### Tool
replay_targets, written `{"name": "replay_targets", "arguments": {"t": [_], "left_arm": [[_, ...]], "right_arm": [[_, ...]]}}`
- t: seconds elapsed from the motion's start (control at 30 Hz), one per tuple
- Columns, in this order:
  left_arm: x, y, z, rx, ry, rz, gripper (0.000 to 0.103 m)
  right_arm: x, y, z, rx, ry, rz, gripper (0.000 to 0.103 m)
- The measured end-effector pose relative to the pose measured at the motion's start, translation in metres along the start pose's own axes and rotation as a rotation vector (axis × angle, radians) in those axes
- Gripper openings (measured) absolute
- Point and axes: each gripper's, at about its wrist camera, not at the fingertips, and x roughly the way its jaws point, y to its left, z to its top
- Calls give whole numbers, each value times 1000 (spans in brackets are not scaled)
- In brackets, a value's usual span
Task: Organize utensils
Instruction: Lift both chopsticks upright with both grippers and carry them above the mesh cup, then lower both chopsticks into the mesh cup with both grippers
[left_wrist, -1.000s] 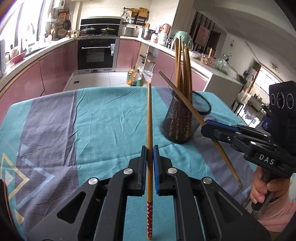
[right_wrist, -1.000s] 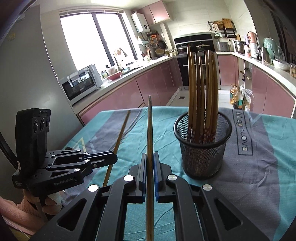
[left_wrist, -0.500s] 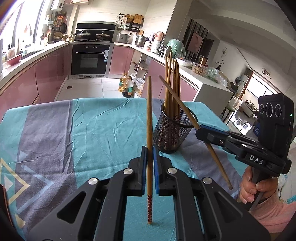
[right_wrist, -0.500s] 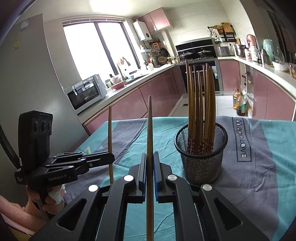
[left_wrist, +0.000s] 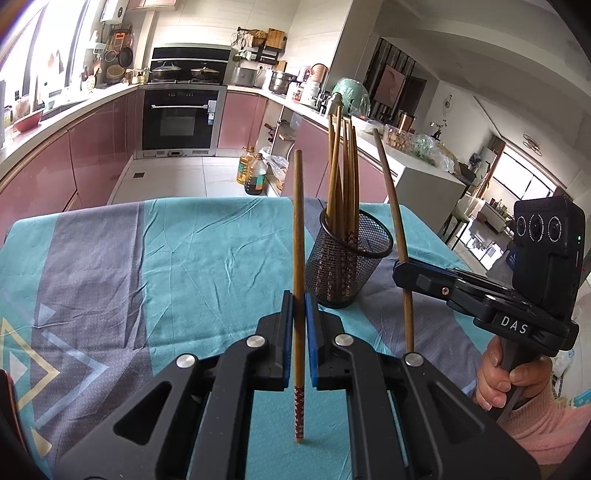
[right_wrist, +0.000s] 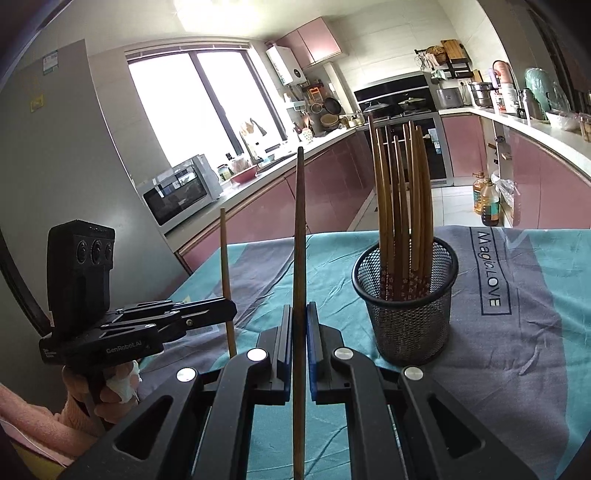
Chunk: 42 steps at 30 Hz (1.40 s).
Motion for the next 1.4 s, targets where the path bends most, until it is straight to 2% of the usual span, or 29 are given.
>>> {"name": "replay_targets", "arguments": {"t": [0.57,0.97,1.4], "left_arm": [[-11,-14,32,51,-72,-33,7],[-8,-26,54,77,-88,-46,7],[-12,-44,69,123,-116,-47,7]], "right_arm": [[-14,-6,22,-35,-78,-65,6],[-17,-19,46,-42,-137,-105,6],[-14,-21,62,-53,-168,-110,6]]}}
